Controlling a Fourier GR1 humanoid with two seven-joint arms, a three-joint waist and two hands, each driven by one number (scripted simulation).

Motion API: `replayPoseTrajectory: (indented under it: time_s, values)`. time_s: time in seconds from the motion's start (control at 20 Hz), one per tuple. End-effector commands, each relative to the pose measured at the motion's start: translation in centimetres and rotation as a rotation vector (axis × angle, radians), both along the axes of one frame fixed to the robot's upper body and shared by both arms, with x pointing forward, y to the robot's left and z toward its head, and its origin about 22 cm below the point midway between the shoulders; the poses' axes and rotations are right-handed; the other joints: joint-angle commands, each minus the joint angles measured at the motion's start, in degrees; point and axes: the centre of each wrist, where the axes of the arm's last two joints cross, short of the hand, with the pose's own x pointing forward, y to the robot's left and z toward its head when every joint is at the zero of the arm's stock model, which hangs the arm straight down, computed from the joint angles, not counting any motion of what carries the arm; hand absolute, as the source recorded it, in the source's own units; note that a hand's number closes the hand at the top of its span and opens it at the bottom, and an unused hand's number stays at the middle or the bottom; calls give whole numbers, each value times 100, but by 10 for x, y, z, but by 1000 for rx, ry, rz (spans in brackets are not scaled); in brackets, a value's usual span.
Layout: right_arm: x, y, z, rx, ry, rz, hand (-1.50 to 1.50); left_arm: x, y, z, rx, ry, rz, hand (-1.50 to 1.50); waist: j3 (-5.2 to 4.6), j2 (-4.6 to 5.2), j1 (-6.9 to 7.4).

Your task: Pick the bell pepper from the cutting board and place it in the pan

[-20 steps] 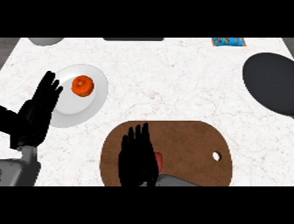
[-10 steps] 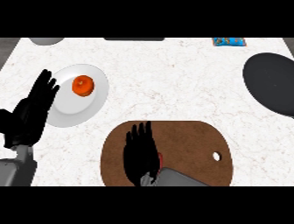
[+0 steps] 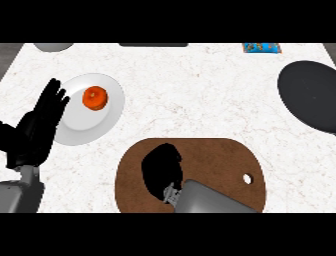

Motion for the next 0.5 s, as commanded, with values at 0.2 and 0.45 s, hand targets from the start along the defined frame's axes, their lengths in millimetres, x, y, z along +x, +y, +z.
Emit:
replayPoseTrajectory:
  time_s: [0.2, 0.45]
  values:
    - [-6, -3, -23, 69, 23, 24, 150, 4, -7, -15, -2, 0, -6, 0, 1, 18, 4]
    - [1, -52, -15, 242, -40, -85, 150, -9, 11, 12, -11, 7, 28, 0, 6, -18, -76]
